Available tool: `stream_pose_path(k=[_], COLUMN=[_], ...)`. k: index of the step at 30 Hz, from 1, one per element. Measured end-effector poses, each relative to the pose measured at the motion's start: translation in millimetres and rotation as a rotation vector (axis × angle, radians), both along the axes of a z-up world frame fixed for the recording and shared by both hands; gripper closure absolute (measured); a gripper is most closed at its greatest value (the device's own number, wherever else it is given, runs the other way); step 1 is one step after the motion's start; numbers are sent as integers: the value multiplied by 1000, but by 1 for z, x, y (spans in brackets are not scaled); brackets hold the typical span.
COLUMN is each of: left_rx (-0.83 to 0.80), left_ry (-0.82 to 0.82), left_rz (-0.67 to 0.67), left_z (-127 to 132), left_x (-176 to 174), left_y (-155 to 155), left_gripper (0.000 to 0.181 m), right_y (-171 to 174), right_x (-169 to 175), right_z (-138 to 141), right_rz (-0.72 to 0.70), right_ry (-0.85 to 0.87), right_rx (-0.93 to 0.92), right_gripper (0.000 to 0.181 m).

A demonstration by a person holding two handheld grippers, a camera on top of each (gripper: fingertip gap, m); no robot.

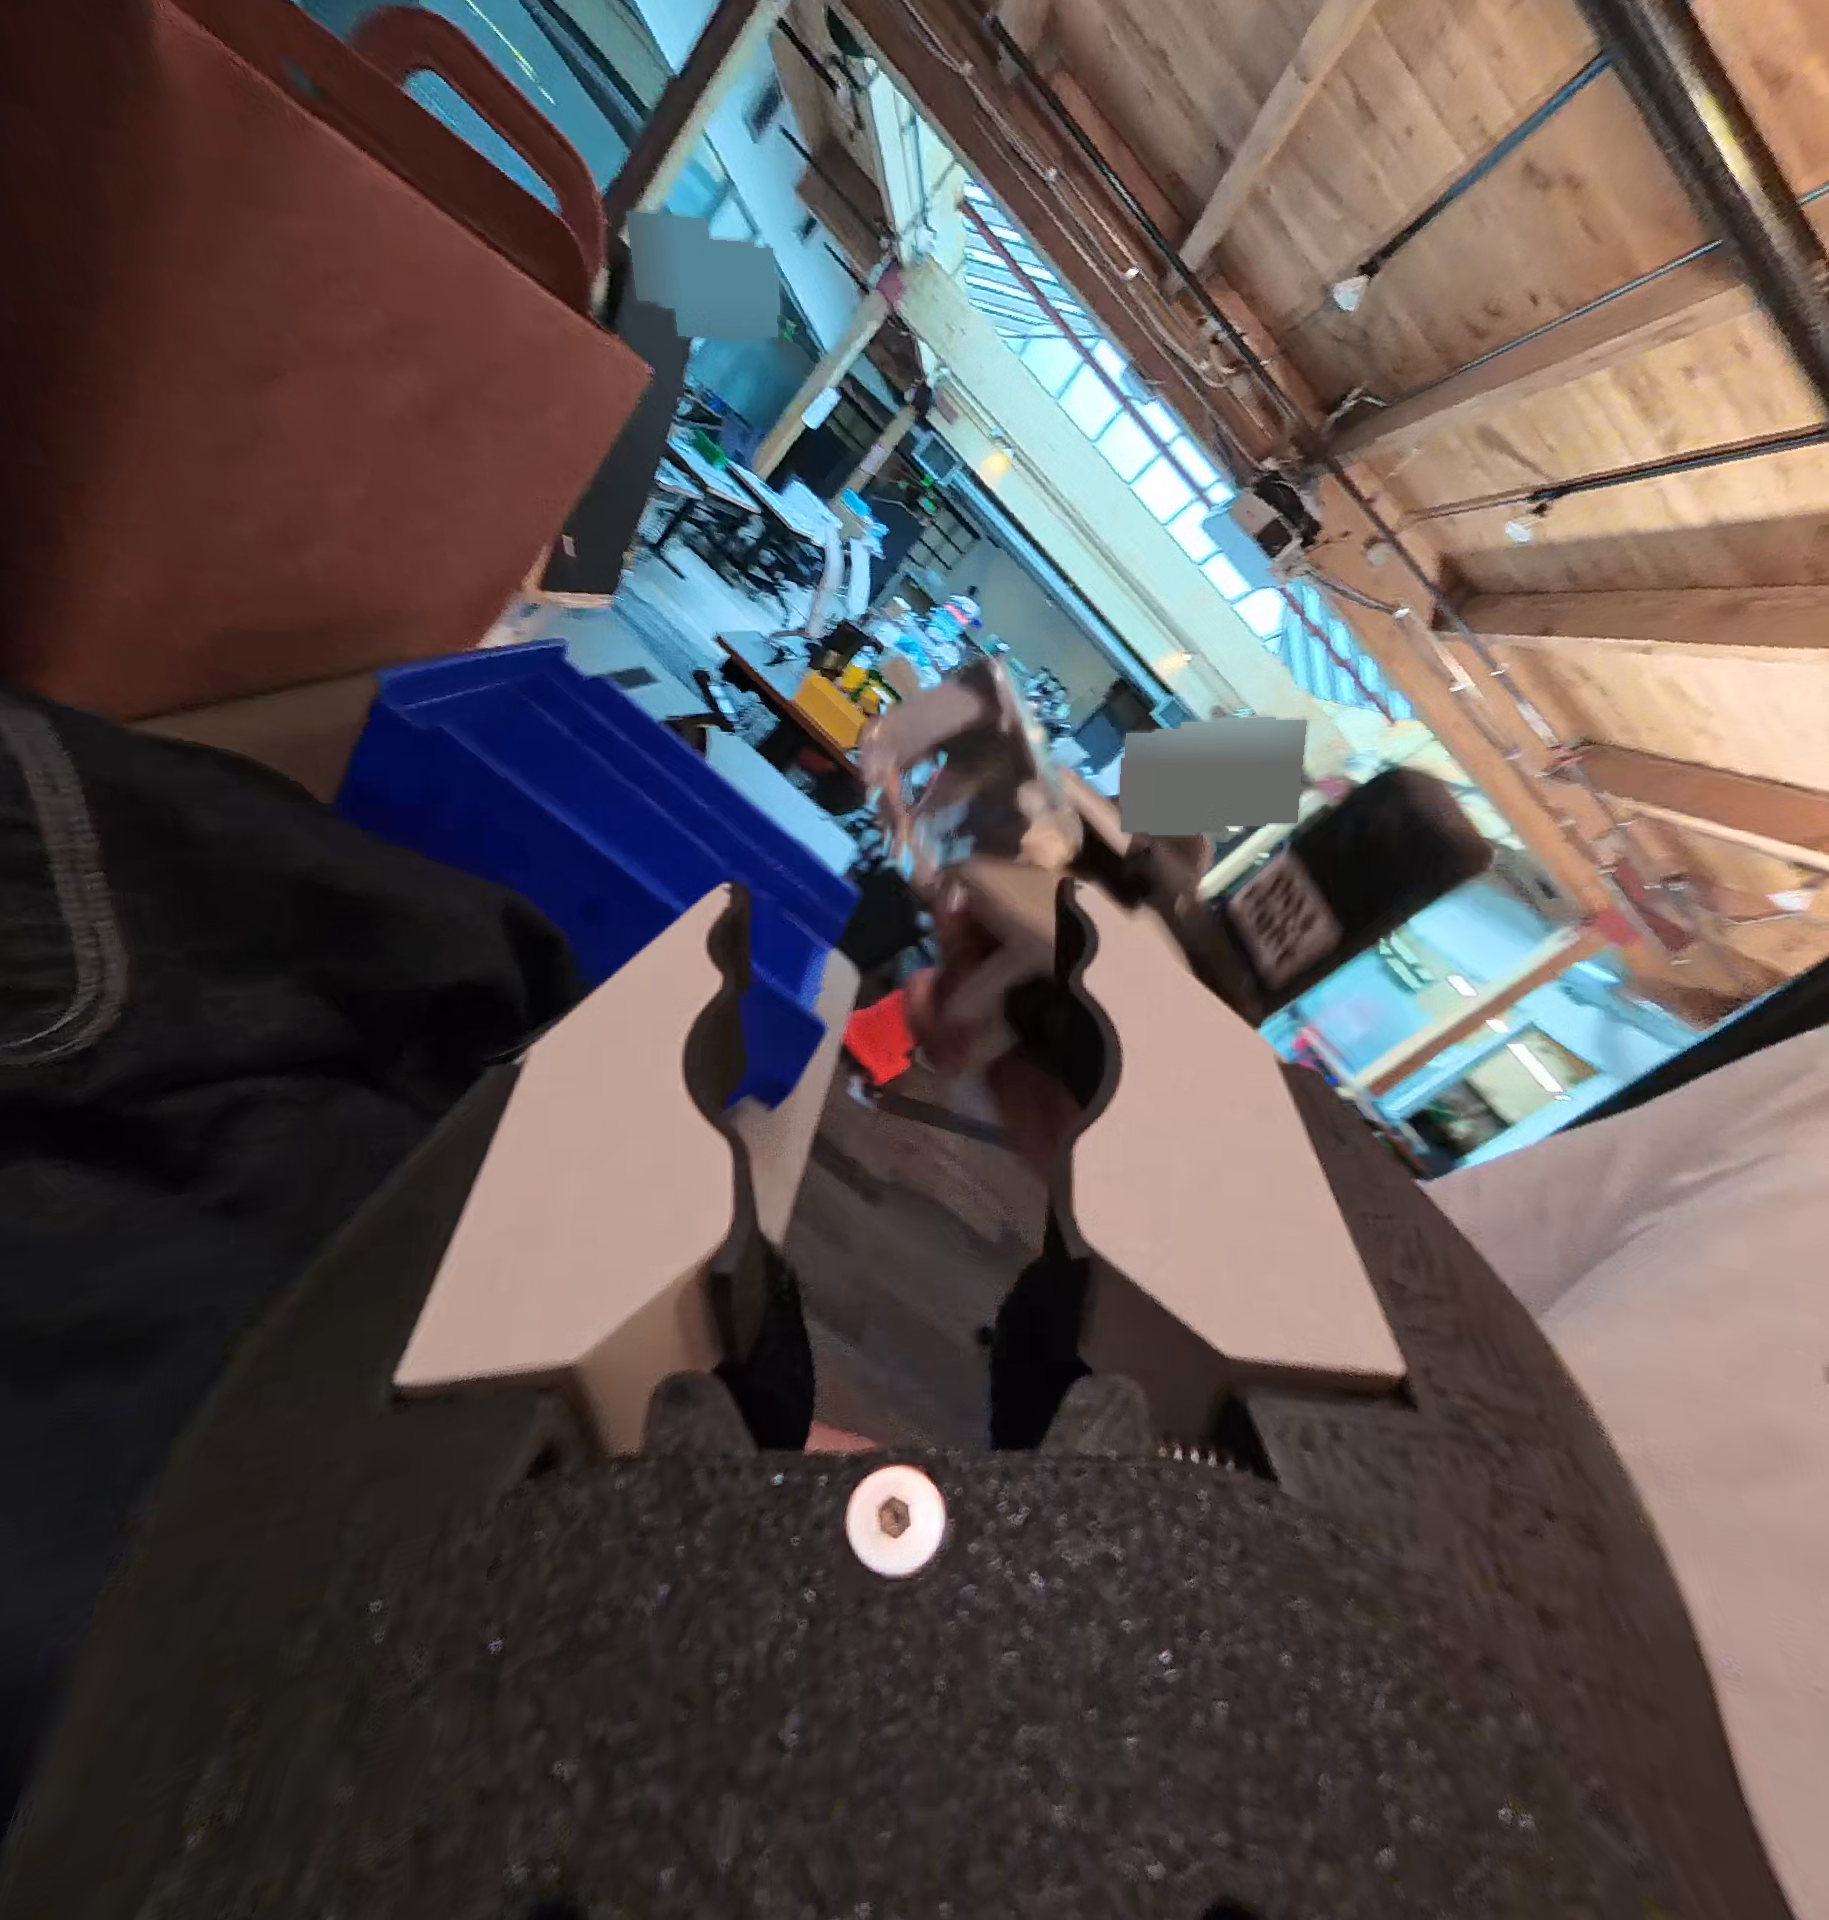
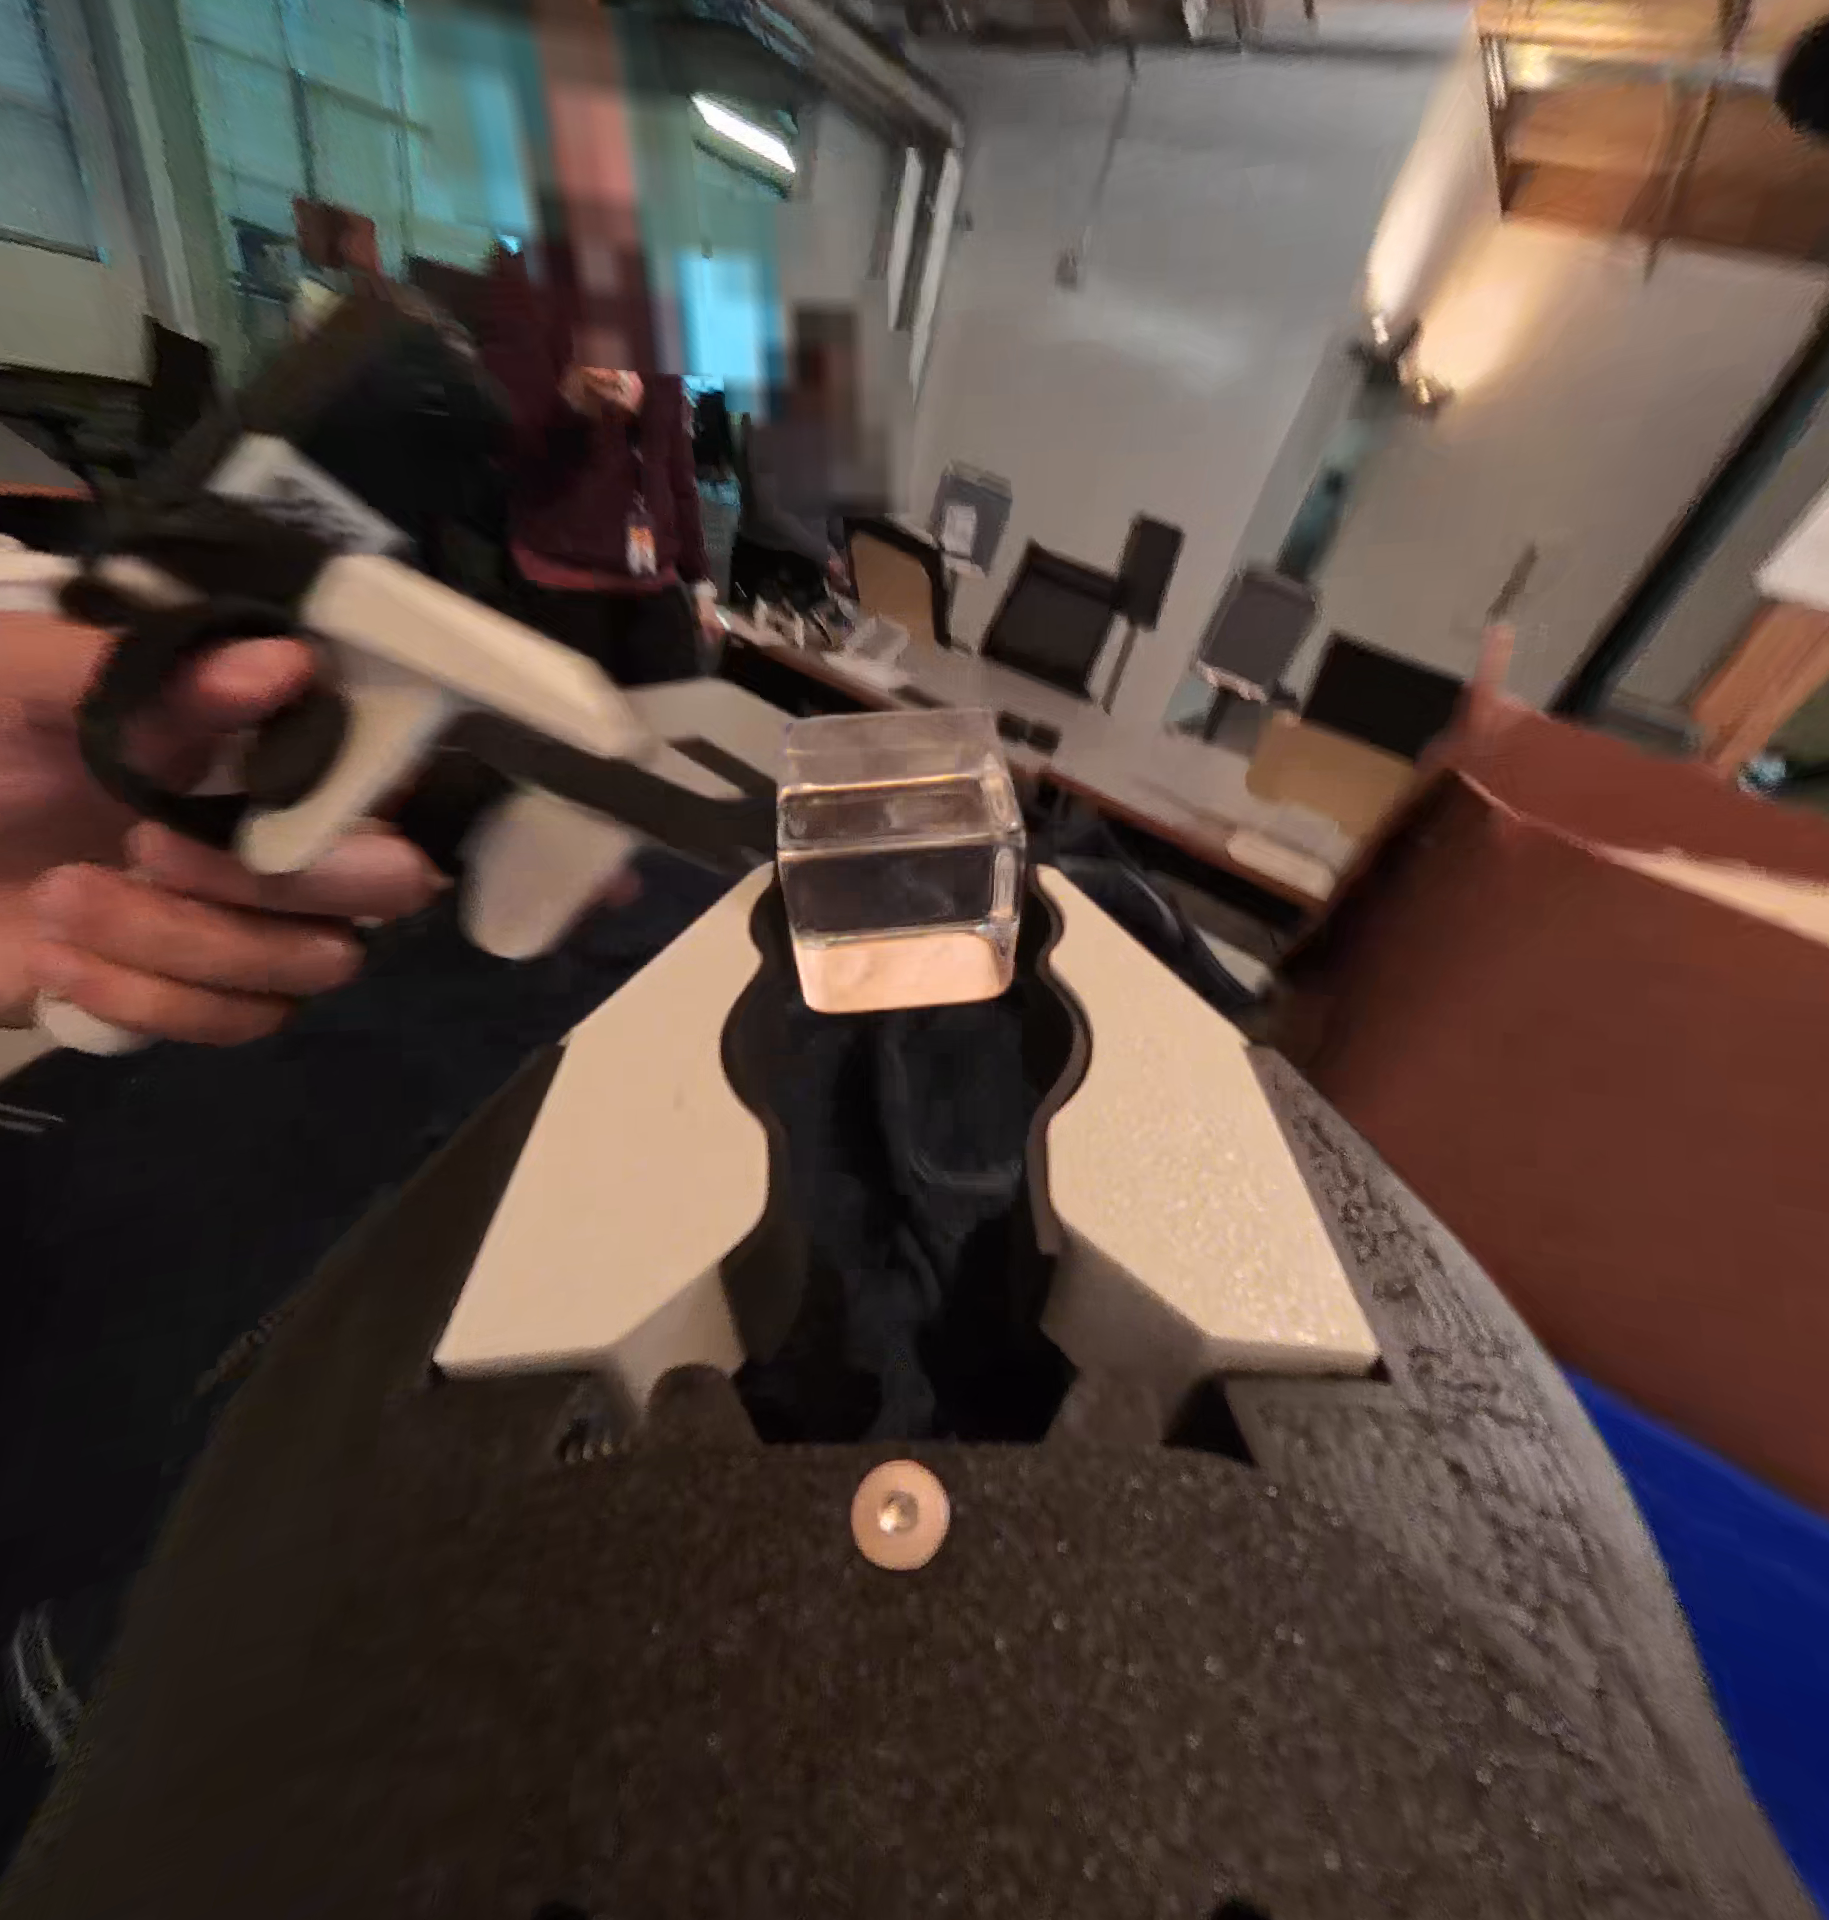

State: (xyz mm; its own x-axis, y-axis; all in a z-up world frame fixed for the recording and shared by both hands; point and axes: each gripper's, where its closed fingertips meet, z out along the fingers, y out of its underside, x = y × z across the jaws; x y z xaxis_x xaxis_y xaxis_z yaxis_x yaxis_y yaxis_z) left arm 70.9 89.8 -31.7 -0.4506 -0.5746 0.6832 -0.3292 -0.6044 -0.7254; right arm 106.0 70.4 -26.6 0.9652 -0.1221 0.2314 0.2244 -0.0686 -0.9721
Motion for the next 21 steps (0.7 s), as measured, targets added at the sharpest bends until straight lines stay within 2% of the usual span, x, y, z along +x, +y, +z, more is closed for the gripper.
stream_pose_path(k=[5, 9, 12, 16, 19, 21], left_rx=[190, 339, 386, 487, 567, 605], left_ry=[86, 161, 205, 247, 299, 353], left_rz=[169, 274, 311, 354, 378, 385], left_z=[-56, -83, -89, -91, -98, -107], left_x=[-45, -82, -97, -102, -103, -104], left_y=[30, 58, 72, 84, 87, 88], left_gripper=[122, 121, 122, 122, 122, 122], right_y=[-89, -145, -166, -196, -217, -226], right_x=[121, 207, 221, 217, 213, 208], right_z=[2, -39, -105, -193, -236, -253], right_rz=[-290, -430, -375, -305, -289, -272], right_ry=[91, 179, 310, 404, 454, 472], right_rx=[-236, -520, -794, -1152, -1337, -1439], right_gripper=[139, 139, 139, 140, 139, 139])
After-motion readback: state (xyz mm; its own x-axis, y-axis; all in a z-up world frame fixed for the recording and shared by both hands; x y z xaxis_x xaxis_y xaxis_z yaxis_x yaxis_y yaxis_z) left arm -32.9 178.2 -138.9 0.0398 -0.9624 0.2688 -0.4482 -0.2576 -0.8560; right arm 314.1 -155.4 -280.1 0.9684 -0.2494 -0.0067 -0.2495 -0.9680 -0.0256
